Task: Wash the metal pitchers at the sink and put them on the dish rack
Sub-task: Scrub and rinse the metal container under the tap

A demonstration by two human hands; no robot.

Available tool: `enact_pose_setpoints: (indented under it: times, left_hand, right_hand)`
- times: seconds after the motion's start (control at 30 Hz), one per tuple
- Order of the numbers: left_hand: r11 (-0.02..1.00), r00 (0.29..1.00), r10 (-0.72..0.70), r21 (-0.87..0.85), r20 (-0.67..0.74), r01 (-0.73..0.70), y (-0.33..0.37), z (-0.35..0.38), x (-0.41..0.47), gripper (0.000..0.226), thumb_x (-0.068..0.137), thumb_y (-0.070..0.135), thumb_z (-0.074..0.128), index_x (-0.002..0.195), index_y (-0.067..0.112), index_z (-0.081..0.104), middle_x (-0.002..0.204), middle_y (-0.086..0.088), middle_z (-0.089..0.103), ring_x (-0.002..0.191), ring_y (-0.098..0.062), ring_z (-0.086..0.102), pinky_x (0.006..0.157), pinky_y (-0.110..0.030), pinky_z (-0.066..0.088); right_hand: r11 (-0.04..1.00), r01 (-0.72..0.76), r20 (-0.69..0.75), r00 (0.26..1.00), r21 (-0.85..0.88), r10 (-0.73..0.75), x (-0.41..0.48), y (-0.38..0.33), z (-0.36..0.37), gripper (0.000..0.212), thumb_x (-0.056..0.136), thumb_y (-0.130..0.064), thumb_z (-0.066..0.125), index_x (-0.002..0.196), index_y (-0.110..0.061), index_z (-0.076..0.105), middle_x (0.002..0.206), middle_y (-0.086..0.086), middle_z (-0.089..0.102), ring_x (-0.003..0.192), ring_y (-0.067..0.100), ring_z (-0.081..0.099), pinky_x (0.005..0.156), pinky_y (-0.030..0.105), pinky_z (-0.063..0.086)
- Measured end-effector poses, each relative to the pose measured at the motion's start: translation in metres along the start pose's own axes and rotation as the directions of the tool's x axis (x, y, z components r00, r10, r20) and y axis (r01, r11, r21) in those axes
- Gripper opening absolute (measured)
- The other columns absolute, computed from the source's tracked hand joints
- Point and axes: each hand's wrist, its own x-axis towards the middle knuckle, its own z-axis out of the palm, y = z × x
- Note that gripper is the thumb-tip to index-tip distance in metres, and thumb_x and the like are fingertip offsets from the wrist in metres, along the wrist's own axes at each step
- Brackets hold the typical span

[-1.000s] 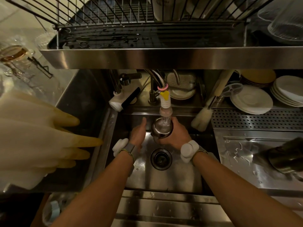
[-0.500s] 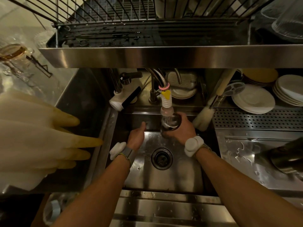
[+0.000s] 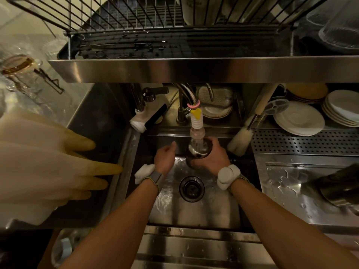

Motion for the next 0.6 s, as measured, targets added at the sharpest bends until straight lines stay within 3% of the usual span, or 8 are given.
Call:
enact_pose_setpoints:
  times: [0.1,0.23,0.3,0.37,0.47,0.6]
  left_hand:
    - [0.998,0.991,0.065,0.024,-0.115,-0.062,0.023,-0.003,0.001,0.035,0.092,0.033,0.056,0.115,0.007,0.064,0.118,-0.012,0.066,0.115,-0.029,0.059,0.099,-0.034,0.043]
    - [0.969,0.940,0.234,0.133,-0.247,-0.206,0.062,-0.013,0.001,0.044,0.089,0.027,0.060,0.129,0.013,0.048,0.119,-0.009,0.063,0.112,-0.028,0.059,0.091,-0.032,0.043]
    - [0.885,0.903,0.378,0.367,-0.204,-0.287,0.081,-0.018,0.002,0.049,0.090,0.028,0.057,0.133,0.008,0.045,0.125,-0.015,0.059,0.114,-0.033,0.057,0.092,-0.035,0.045]
    - [0.753,0.895,0.435,0.586,-0.100,-0.300,0.102,-0.020,0.012,0.052,0.094,0.029,0.051,0.137,0.001,0.041,0.131,-0.021,0.054,0.119,-0.038,0.054,0.095,-0.039,0.044]
    - [0.663,0.908,0.420,0.688,-0.015,-0.295,0.122,-0.026,0.041,0.069,0.091,0.034,0.053,0.148,0.013,0.023,0.143,-0.017,0.045,0.126,-0.035,0.050,0.099,-0.039,0.044]
    - [0.588,0.919,0.390,0.754,0.056,-0.295,0.128,-0.035,0.059,0.065,0.090,0.037,0.050,0.146,0.013,0.028,0.139,-0.016,0.049,0.123,-0.037,0.052,0.096,-0.038,0.044]
  right_hand:
    - [0.999,0.006,0.036,0.999,-0.039,-0.004,-0.001,-0.005,-0.003,0.099,0.048,-0.032,0.092,0.133,-0.023,0.040,0.122,-0.002,0.062,0.108,0.017,0.061,0.088,0.026,0.049]
    - [0.999,0.014,0.067,0.998,-0.037,-0.012,-0.003,-0.008,-0.004,0.097,0.050,-0.031,0.092,0.132,-0.022,0.041,0.123,-0.003,0.062,0.107,0.015,0.060,0.086,0.023,0.046]
    - [0.999,0.029,0.064,0.998,-0.037,-0.027,-0.002,-0.007,-0.004,0.095,0.051,-0.033,0.091,0.132,-0.022,0.042,0.123,-0.003,0.062,0.109,0.016,0.060,0.088,0.024,0.047]
    - [0.999,0.037,0.075,0.997,-0.039,-0.034,-0.002,-0.006,-0.004,0.094,0.051,-0.035,0.091,0.131,-0.023,0.042,0.123,-0.004,0.062,0.110,0.015,0.061,0.089,0.025,0.047]
    - [0.998,0.043,0.080,0.996,-0.037,-0.040,-0.001,-0.006,-0.004,0.093,0.052,-0.036,0.091,0.130,-0.024,0.042,0.123,-0.005,0.062,0.110,0.014,0.061,0.088,0.024,0.047]
    - [0.998,0.058,0.100,0.994,-0.040,-0.054,0.000,-0.006,-0.005,0.094,0.054,-0.033,0.090,0.134,-0.021,0.040,0.127,-0.003,0.060,0.114,0.016,0.059,0.090,0.023,0.045]
